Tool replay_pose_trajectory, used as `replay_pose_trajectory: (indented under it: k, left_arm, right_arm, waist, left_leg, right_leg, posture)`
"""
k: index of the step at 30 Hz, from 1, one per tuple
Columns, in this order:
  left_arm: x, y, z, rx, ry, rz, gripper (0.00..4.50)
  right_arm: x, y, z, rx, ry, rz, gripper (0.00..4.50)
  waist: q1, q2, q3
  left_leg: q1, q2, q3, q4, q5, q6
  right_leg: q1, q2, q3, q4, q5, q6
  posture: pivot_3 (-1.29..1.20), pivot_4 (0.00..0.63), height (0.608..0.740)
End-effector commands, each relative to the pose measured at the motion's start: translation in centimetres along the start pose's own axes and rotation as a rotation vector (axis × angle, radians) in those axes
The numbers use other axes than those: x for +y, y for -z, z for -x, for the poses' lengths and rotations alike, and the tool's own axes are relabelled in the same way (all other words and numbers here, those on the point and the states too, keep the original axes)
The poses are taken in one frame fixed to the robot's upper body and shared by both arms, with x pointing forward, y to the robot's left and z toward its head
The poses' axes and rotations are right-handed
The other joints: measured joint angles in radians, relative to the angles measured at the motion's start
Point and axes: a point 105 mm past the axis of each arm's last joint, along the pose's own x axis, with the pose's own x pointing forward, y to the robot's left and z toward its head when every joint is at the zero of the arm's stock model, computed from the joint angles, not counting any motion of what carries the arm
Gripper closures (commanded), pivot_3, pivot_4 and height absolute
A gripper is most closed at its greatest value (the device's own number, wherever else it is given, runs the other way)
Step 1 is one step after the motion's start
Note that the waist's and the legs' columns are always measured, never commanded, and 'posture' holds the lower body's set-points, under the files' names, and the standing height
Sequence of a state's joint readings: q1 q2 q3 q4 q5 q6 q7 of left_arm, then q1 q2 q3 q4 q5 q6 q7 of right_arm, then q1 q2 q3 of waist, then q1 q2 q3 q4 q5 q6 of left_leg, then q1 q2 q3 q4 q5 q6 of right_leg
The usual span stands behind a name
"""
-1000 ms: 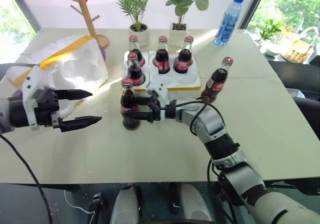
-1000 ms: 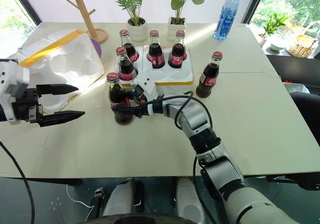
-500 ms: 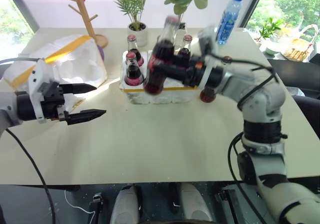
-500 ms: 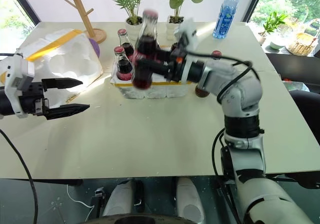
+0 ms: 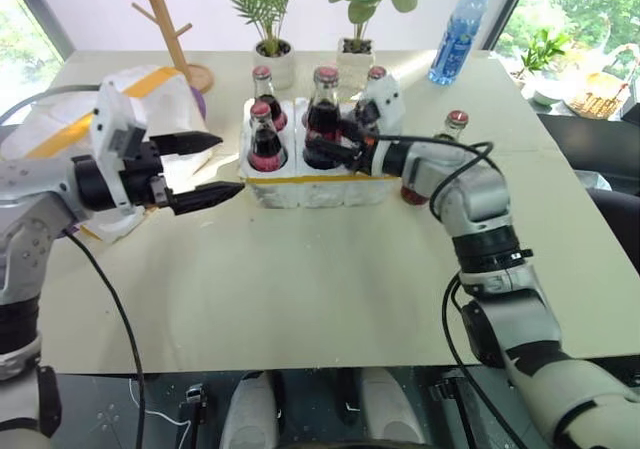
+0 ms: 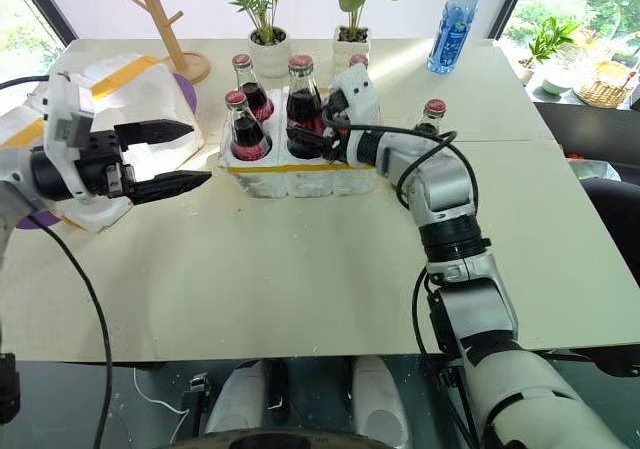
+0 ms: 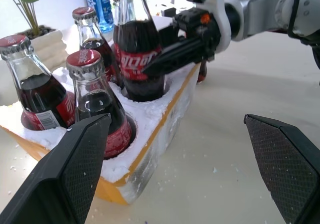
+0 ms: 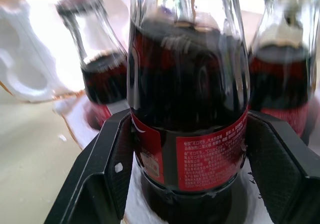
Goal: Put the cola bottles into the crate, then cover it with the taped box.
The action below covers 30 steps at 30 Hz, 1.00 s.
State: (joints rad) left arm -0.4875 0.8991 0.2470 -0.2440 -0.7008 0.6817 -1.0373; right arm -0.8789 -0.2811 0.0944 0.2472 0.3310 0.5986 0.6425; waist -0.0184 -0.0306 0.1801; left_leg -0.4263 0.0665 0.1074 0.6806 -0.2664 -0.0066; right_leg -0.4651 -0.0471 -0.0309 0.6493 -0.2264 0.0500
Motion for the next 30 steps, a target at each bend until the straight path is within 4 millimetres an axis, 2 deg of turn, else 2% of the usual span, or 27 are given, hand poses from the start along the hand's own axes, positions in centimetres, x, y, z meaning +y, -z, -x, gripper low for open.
replay_pose_trajectory:
  k: [1, 2, 3, 4, 6, 8, 12, 15, 19, 22, 26, 30]
  left_arm:
    - [0.2, -1.1, -0.2, -0.030, -0.004, -0.043, 0.00]
    - [0.2, -1.1, -0.3, -0.032, -0.001, -0.042, 0.00]
    - [0.1, -1.1, -0.5, -0.035, 0.007, -0.042, 0.00]
    - [0.0, -1.2, -0.6, -0.037, 0.015, -0.040, 0.00]
    - [-0.1, -1.2, -0.8, -0.041, 0.027, -0.037, 0.00]
    - [-0.5, -1.4, -1.4, -0.059, 0.056, -0.022, 0.00]
    - [-1.8, -1.4, -2.8, -0.090, 0.122, 0.003, 0.00]
    - [-2.3, -1.3, -3.7, -0.107, 0.156, 0.012, 0.00]
    - [-2.9, -1.3, -5.4, -0.137, 0.209, 0.019, 0.00]
    - [-3.3, -1.6, -6.5, -0.152, 0.243, 0.003, 0.00]
    - [-3.4, -2.3, -7.5, -0.174, 0.272, -0.013, 0.00]
    - [-3.6, -2.6, -7.9, -0.178, 0.296, -0.025, 0.00]
  right_arm:
    - [-0.1, -0.4, -0.3, -0.027, 0.024, 0.040, 1.36]
    - [-0.3, -0.1, -0.3, -0.017, 0.035, 0.036, 0.84]
    - [-0.5, -0.1, -0.2, -0.017, 0.045, 0.037, 0.56]
    - [-0.7, -0.3, -0.1, -0.022, 0.053, 0.037, 0.08]
    - [-0.9, -0.8, 0.3, -0.035, 0.062, 0.037, 0.04]
    - [-1.0, -2.2, 1.6, -0.071, 0.065, 0.042, 0.04]
    - [-0.2, -4.8, 5.9, -0.116, 0.058, 0.061, 0.04]
    - [0.9, -5.4, 8.8, -0.105, 0.043, 0.036, 0.04]
    - [2.9, -3.6, 13.9, 0.002, -0.015, -0.046, 0.04]
    - [1.6, -1.9, 16.6, 0.076, 0.115, -0.072, 0.04]
    - [-1.3, -0.5, 18.4, 0.098, 0.343, -0.060, 0.04]
    - [-3.5, 0.8, 18.3, 0.100, 0.487, -0.032, 0.04]
  waist:
    - [0.000, 0.000, 0.000]
    - [0.000, 0.000, 0.000]
    - [0.000, 0.000, 0.000]
    - [0.001, 0.000, 0.000]
    - [0.001, 0.000, 0.000]
    - [0.004, 0.000, 0.000]
    - [0.014, 0.000, 0.000]
    - [0.010, 0.000, 0.000]
    - [0.013, -0.001, 0.000]
    - [0.010, -0.001, 0.000]
    - [0.003, -0.001, -0.001]
    - [0.003, 0.000, -0.001]
  left_leg:
    - [0.000, 0.000, 0.000, 0.000, 0.000, 0.000]
    - [0.000, 0.000, 0.000, 0.000, 0.000, -0.001]
    - [0.001, 0.000, -0.001, 0.000, 0.001, -0.001]
    - [0.002, 0.000, -0.001, 0.000, 0.001, -0.001]
    - [0.003, 0.000, -0.001, 0.000, 0.001, -0.001]
    - [0.003, 0.000, -0.001, 0.000, 0.001, -0.001]
    - [0.001, 0.000, -0.002, 0.001, 0.001, -0.001]
    - [0.001, -0.001, -0.002, 0.002, 0.001, -0.001]
    - [0.004, 0.000, -0.004, 0.001, 0.001, -0.001]
    - [0.004, -0.001, -0.004, 0.001, 0.000, -0.001]
    - [0.006, -0.001, -0.004, 0.002, 0.000, -0.001]
    - [0.007, -0.001, -0.004, 0.001, 0.000, -0.001]
  right_leg:
    - [0.000, 0.000, 0.000, 0.000, 0.000, 0.000]
    - [0.000, 0.000, 0.000, 0.001, 0.000, 0.000]
    - [0.000, 0.000, 0.000, 0.001, 0.000, 0.000]
    - [0.002, 0.000, 0.000, 0.001, 0.000, 0.000]
    - [0.003, 0.000, 0.000, 0.001, 0.000, 0.000]
    - [0.003, 0.000, 0.000, 0.001, 0.000, 0.000]
    - [0.003, -0.001, -0.002, 0.000, 0.000, 0.000]
    - [0.003, -0.001, -0.002, 0.000, 0.000, 0.000]
    - [0.006, 0.000, -0.002, 0.000, 0.000, 0.000]
    - [0.007, 0.000, -0.002, 0.000, 0.000, 0.000]
    - [0.007, 0.001, 0.000, -0.001, 0.000, 0.000]
    - [0.007, 0.002, 0.001, 0.000, 0.000, 0.000]
  posture:
    - [0.00, 0.150, 0.740]
    - [0.00, 0.150, 0.740]
    - [0.00, 0.150, 0.740]
    - [0.00, 0.150, 0.740]
    - [0.00, 0.150, 0.740]
    - [0.00, 0.150, 0.740]
    - [0.00, 0.150, 0.740]
    - [0.00, 0.150, 0.740]
    - [0.00, 0.150, 0.740]
    - [0.00, 0.150, 0.740]
    - [0.00, 0.150, 0.740]
    - [0.00, 0.150, 0.740]
